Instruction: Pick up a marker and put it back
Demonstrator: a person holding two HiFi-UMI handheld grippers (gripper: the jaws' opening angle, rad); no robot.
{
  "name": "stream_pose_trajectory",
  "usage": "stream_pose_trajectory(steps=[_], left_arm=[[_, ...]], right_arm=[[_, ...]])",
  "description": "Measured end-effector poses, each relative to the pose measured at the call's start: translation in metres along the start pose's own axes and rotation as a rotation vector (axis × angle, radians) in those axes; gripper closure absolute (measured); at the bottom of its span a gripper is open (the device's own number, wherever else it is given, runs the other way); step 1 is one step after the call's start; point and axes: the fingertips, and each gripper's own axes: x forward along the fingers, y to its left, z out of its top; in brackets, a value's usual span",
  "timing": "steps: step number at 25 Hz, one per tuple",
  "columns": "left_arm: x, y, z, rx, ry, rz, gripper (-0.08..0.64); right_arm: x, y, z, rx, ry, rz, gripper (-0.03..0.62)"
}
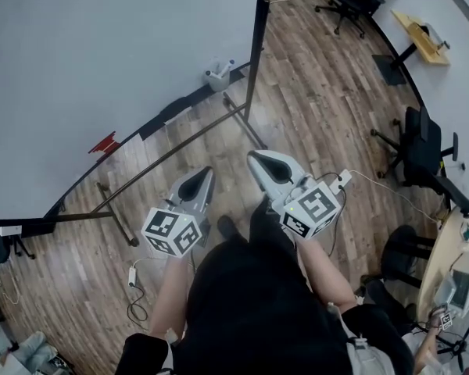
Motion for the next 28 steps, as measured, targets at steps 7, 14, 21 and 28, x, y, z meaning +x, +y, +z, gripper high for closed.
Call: stream_pose_trajectory(steps=[7, 14, 21, 28], left_arm=[[0.007, -0.019, 0.009, 0.026, -0.013, -0.036, 0.549], [0.006, -0.022, 0.011, 0.038, -0.019, -0.036, 0.549], [0.007, -0.025, 0.012, 0.038, -0.027, -0.037, 0.549], [0.005, -0.026, 0.011, 0.037, -0.022, -0.038, 0.551]], right_arm=[[-0.004, 0.003, 0.002, -0.082, 0.025, -0.018, 0.589], [-0.006, 0.002, 0.002, -0.069, 0.019, -0.018, 0.589], [-0.010, 0.001, 0.004, -0.038, 0.006, -0.008, 0.589], [-0.011, 0.003, 0.003, -0.047, 0.019, -0.012, 0.589]])
